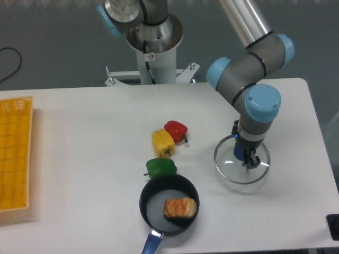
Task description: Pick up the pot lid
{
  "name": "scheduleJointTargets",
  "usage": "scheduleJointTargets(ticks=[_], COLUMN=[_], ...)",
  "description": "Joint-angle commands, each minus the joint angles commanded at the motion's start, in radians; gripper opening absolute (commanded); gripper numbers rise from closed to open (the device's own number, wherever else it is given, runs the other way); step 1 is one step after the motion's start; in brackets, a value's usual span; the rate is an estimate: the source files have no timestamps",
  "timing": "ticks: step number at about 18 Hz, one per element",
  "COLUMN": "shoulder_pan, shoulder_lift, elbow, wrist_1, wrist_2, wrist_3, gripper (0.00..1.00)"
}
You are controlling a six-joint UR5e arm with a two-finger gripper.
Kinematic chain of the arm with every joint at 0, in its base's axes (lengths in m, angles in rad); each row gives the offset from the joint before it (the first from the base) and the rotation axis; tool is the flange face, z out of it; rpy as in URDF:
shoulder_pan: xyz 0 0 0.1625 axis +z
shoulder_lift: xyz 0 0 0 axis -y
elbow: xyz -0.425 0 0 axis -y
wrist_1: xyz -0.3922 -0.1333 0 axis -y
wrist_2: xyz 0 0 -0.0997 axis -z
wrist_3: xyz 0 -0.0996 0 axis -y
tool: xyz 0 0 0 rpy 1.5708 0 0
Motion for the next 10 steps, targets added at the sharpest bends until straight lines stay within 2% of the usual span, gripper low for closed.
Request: scheduleJointTargets(ticks=[10], shoulder_pan=[0.003], shoulder_lift=[0.022], elbow=[0.002], wrist_1=[-0.006], wrist_2=[0.017], wrist_3=[-0.002], gripper=[0.52])
